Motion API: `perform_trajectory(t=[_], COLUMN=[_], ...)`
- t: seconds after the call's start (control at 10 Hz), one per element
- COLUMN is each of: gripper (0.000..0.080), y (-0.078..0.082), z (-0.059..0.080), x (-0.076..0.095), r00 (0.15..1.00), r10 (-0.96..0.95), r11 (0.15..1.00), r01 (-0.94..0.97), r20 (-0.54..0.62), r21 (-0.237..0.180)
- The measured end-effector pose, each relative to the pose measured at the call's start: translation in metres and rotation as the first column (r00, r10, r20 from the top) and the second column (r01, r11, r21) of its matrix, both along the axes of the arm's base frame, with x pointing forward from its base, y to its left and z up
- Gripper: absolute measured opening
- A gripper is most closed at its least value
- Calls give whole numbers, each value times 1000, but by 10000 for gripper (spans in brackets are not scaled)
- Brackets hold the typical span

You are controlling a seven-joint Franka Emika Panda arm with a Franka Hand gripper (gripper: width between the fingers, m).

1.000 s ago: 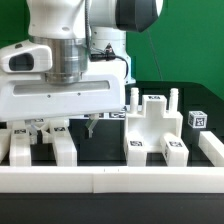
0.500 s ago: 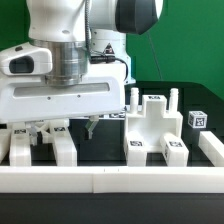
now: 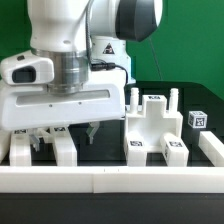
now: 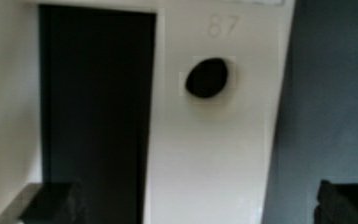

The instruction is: Assemble chair

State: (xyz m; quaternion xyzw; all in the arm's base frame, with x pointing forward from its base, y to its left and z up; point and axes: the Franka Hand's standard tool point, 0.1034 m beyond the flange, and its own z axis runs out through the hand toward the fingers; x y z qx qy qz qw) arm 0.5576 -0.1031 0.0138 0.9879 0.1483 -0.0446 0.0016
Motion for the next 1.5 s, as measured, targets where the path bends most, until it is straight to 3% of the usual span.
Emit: perform_trajectory(t=[0.9,1.0,1.1,1.2,1.3,1.4,1.5], gripper=[649,527,527,391,391,286,286], y=[3,4,4,3,3,2,2], z=[-9,-9,-9,-9,-9,-9,-9], x=[-5,-5,-5,-5,-5,-5,-5], r00=[1000,1000,1000,1000,1000,1000,1000], r10=[3,2,2,2,0,0,-1], r11=[1000,1000,1000,1000,1000,1000,1000], r01=[-3,-2,-2,-2,0,0,1], r20=[-7,-7,-7,-7,-7,-8,-9], r21=[-2,-2,-2,-2,-2,-1,-1])
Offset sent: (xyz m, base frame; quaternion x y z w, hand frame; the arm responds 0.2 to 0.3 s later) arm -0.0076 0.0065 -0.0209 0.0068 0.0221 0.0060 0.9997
